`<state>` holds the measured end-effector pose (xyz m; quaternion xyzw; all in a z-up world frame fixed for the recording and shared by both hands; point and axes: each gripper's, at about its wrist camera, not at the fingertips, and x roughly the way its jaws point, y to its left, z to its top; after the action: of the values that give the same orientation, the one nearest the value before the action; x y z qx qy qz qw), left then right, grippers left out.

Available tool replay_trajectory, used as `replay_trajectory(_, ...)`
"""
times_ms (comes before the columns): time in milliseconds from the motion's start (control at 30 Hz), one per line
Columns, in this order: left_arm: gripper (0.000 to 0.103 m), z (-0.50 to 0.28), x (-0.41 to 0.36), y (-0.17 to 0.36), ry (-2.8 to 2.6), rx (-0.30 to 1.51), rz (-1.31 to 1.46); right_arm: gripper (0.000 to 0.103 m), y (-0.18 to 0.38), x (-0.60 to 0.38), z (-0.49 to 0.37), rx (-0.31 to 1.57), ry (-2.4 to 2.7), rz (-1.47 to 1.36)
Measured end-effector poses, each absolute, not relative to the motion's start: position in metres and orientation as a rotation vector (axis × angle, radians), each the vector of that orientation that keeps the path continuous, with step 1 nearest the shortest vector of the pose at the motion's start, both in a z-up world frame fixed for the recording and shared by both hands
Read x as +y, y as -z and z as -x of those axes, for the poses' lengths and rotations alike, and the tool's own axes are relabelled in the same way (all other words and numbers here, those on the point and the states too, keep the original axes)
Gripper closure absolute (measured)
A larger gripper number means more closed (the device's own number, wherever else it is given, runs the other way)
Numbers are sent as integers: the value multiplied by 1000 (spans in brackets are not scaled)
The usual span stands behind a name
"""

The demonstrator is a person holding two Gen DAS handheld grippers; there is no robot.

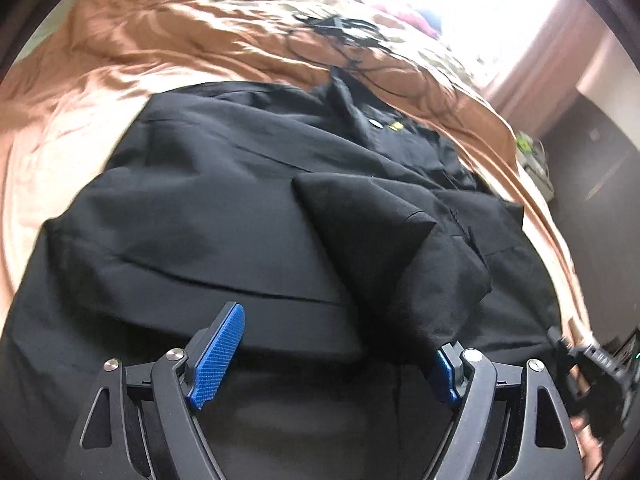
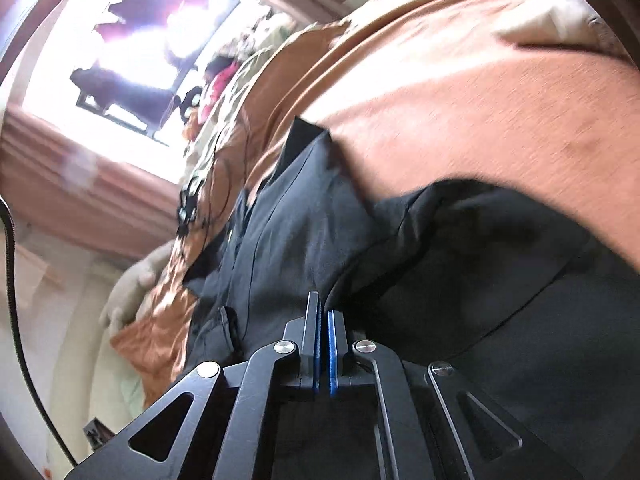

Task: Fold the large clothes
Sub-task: 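Fold the held edge inward over the jacket body with the right gripper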

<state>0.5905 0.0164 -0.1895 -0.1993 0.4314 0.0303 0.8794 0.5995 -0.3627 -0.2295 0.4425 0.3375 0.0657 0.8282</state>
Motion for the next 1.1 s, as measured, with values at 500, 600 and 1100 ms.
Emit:
replay_trajectory(500,21,-580,72,190,-113,818,664,101,235,-339,-611,756,-183,-877)
replay_trajectory(600,21,-579,74,187,-123,813,650,101,235,-341,-610,756,-179,-876)
replay_trajectory(1100,21,-567,66,182,-171,963,520,97,238,-340,-612,848,-133,-894)
